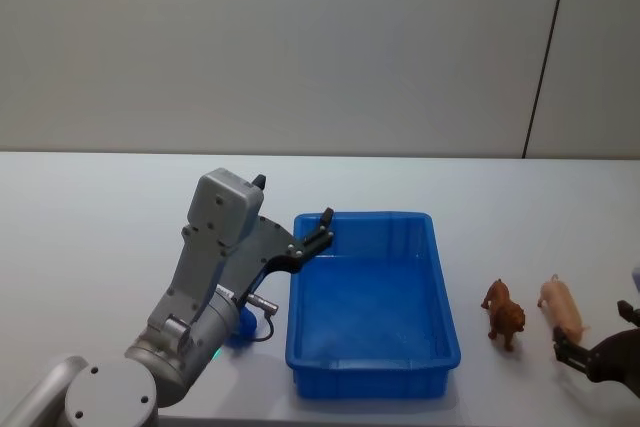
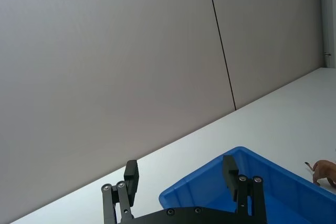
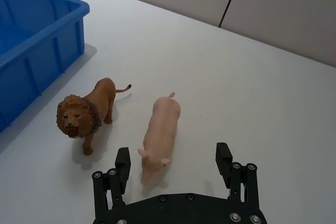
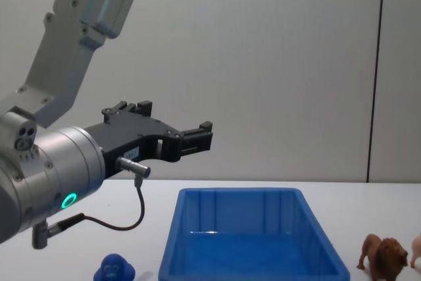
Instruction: Pick up the two dolls from the table and place them into the box.
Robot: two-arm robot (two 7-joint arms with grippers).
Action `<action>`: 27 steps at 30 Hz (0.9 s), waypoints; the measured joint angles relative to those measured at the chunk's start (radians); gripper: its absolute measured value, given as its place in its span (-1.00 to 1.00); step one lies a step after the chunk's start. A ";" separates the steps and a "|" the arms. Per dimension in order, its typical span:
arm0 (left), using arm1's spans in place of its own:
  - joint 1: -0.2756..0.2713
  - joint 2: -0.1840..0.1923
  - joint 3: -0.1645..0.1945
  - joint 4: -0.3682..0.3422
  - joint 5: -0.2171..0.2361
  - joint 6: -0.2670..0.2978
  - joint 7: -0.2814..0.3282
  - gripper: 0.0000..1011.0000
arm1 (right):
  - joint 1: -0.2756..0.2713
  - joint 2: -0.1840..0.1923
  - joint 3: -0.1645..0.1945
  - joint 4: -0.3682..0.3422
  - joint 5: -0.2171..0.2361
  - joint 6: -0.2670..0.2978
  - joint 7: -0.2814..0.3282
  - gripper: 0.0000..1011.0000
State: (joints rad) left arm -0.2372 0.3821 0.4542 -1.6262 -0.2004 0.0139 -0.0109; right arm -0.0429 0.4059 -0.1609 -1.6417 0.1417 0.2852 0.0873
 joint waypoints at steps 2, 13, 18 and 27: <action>0.000 0.000 0.000 0.000 0.000 0.000 0.000 0.98 | 0.004 -0.003 -0.001 0.006 0.003 0.008 0.005 0.98; 0.000 0.000 0.000 0.000 0.000 0.000 0.000 0.98 | 0.031 -0.024 -0.004 0.033 0.036 0.054 0.032 0.98; 0.000 0.000 0.000 0.000 0.000 0.000 0.000 0.98 | 0.047 -0.034 -0.005 0.048 0.049 0.078 0.039 0.98; 0.000 0.000 0.000 0.000 0.000 0.000 0.000 0.98 | 0.079 -0.054 -0.007 0.081 0.066 0.109 0.043 0.63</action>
State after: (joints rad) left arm -0.2372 0.3821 0.4542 -1.6261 -0.2004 0.0139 -0.0109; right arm 0.0361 0.3515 -0.1679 -1.5609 0.2081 0.3942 0.1301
